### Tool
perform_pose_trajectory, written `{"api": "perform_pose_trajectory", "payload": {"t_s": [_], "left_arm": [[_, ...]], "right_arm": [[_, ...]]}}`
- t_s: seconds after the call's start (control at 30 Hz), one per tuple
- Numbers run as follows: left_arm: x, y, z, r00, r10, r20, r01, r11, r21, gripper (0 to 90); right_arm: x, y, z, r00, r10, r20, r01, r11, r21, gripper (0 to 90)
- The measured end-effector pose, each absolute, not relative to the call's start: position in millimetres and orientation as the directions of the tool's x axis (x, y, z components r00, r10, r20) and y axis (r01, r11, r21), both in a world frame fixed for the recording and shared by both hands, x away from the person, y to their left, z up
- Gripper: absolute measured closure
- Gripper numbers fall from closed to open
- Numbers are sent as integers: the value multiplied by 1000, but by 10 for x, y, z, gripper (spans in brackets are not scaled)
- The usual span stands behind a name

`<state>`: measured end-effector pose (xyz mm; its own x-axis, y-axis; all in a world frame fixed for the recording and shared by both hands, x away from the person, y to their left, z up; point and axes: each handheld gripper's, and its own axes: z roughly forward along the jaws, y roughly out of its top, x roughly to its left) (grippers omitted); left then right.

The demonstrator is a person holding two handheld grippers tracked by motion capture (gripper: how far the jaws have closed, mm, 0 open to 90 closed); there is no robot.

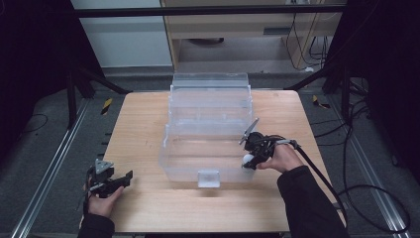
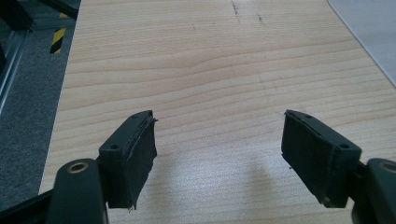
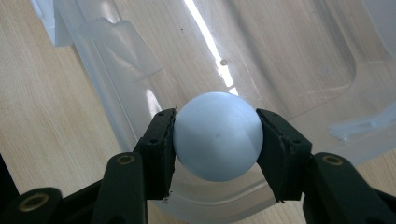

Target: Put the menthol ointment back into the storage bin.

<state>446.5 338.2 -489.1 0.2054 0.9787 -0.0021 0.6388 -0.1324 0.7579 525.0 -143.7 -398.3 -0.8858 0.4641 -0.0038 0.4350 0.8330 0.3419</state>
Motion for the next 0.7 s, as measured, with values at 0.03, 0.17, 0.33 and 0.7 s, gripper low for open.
{"api": "perform_pose_trajectory", "payload": {"t_s": [0.03,0.17,0.33,0.7], "left_arm": [[4465,3382,-4891,204,979,-3,638,-131,759,255],[4466,3380,-4892,204,979,-2,639,-132,758,255],[4466,3381,-4890,204,979,-3,638,-131,759,255],[4462,3385,-4888,203,979,-4,637,-129,760,255]], "right_arm": [[5251,-1436,-3985,-887,462,-5,433,834,341,498],[5248,-1435,-3979,-882,471,0,442,828,344,486],[5240,-1452,-3963,-883,469,-5,437,826,355,490],[5179,-1523,-3840,-864,503,-21,448,787,424,399]]}}
